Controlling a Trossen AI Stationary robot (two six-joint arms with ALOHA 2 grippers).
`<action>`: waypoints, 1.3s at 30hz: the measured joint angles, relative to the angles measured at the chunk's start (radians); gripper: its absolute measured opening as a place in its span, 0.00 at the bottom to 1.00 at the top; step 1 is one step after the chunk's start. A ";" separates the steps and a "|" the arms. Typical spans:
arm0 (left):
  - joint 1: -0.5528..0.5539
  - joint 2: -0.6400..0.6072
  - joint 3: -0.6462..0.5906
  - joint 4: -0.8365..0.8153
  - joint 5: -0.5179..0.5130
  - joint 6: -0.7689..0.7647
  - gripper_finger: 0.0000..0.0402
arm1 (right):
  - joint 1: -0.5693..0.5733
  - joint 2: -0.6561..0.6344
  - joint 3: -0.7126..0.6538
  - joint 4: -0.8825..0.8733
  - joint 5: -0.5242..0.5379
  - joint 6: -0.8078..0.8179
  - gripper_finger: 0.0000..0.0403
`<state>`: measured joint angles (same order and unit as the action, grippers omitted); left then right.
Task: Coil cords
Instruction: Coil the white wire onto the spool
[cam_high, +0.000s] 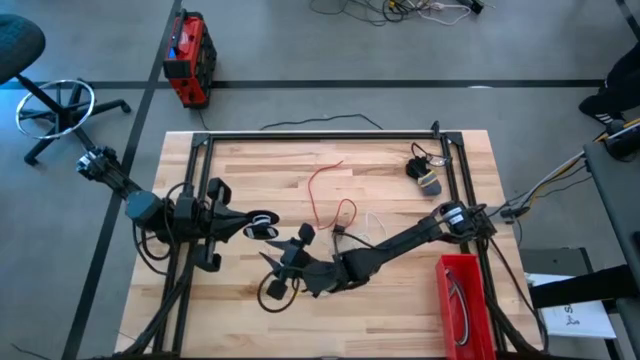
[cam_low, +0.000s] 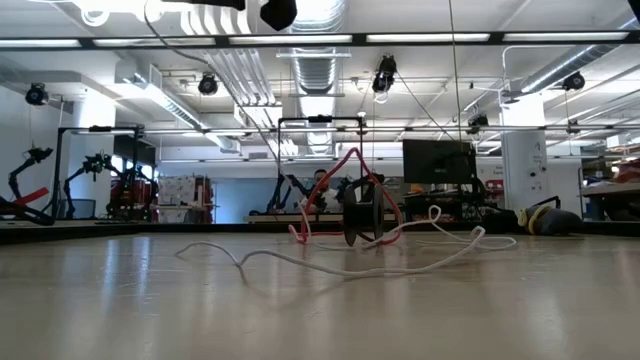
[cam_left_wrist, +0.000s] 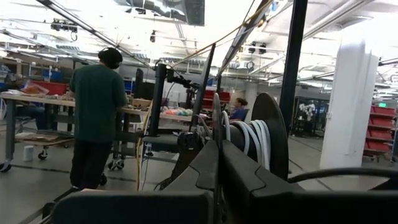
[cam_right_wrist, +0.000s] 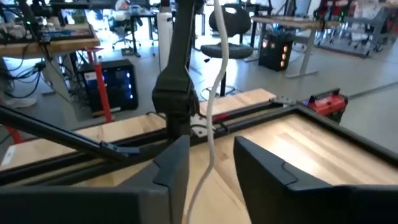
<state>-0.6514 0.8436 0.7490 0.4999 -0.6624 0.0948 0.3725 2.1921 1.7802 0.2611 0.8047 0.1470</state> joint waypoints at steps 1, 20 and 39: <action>0.000 0.000 0.000 0.000 0.000 0.000 0.00 | 0.000 0.000 0.000 -0.013 0.000 0.017 0.29; -0.147 -0.029 0.000 -0.221 0.029 0.000 0.00 | 0.059 -0.261 -0.001 -0.707 -0.018 0.337 0.00; -0.145 0.105 -0.121 -0.474 -0.019 -0.392 0.00 | 0.104 -0.448 -0.001 -0.996 -0.059 0.628 0.00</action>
<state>-0.7963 0.9482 0.6284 0.0262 -0.6819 -0.2971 0.4764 1.7441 1.7794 -0.7352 0.7454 0.7755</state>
